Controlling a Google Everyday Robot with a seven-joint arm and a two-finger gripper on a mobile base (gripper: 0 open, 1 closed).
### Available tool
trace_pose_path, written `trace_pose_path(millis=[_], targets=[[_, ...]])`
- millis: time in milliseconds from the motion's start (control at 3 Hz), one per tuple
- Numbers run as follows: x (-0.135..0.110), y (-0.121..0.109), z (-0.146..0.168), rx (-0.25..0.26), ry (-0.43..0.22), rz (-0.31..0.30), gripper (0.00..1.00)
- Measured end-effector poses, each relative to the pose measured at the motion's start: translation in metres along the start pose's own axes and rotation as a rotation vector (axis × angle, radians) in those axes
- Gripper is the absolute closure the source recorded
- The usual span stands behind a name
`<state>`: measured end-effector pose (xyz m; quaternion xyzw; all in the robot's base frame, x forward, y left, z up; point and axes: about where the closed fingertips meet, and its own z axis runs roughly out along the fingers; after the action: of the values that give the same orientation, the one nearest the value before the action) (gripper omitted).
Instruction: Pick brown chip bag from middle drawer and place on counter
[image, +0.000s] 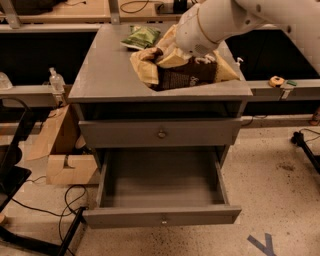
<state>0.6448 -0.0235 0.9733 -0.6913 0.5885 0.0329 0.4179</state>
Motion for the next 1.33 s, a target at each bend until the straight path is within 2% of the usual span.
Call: trace_pose_path(millis=[333,667,1000,1333], targets=[[-0.003,-0.045,0.039,0.029,-0.046,-0.088,1.00],[-0.010,-0.078,0.097,0.013,-0.092,-0.187,1.00],[-0.023,-0.100,0.104,0.050,-0.122,-0.205,0.82],[-0.023,-0.098,0.108,0.044,-0.124,-0.206,0.59]])
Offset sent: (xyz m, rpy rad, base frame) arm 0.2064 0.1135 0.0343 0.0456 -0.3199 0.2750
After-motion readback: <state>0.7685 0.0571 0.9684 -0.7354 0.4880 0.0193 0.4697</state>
